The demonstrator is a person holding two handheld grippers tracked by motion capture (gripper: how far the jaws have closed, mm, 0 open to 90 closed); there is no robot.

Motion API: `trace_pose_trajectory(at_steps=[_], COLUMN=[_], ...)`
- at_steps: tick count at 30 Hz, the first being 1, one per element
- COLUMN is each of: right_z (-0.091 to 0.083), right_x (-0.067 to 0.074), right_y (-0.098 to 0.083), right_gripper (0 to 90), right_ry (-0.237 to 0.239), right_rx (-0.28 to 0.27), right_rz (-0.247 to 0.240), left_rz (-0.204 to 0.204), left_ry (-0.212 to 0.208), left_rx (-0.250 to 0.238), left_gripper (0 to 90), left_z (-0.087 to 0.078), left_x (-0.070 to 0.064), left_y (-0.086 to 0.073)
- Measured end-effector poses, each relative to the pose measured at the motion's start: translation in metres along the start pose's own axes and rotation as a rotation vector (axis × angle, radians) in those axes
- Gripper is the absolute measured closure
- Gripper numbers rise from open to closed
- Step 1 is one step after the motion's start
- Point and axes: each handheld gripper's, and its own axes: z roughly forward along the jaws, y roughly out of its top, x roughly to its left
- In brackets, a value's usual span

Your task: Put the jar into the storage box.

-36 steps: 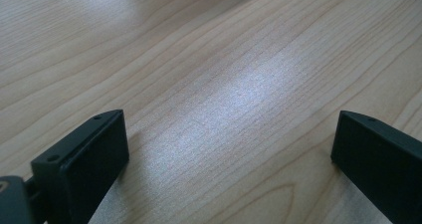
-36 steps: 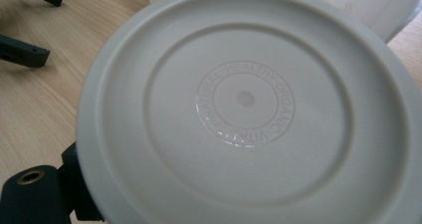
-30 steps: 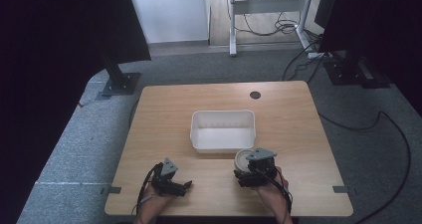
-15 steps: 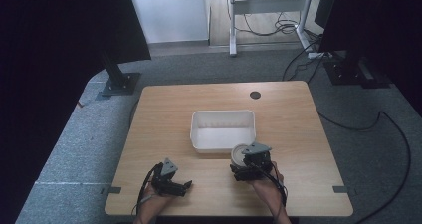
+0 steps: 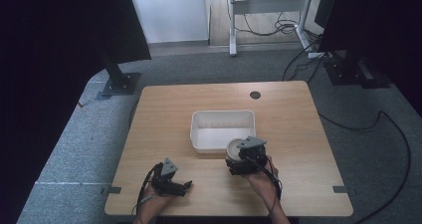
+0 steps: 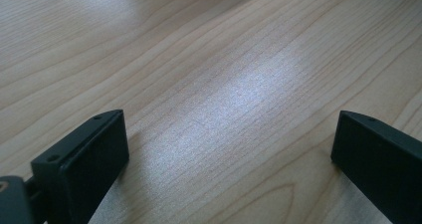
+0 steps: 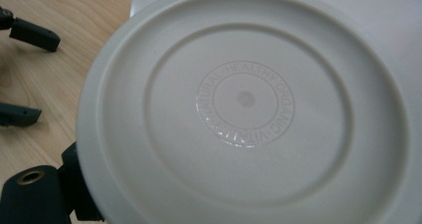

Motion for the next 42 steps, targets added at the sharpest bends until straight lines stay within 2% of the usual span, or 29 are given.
trace_pose_trajectory(at_steps=[11,42], right_z=[0.013,0.049], right_x=[-0.002,-0.002], right_y=[0.017,0.05], right_gripper=[9.5,9.5], right_ry=[-0.007,-0.039], right_rx=[-0.006,-0.01], right_rz=[-0.008,-0.007], left_rz=[0.001,0.002], left_ry=[0.0,0.0], left_rx=[0.0,0.001], left_gripper=[1.3,1.3], left_z=[0.0,0.0], left_x=[0.0,0.0], left_y=[0.0,0.0])
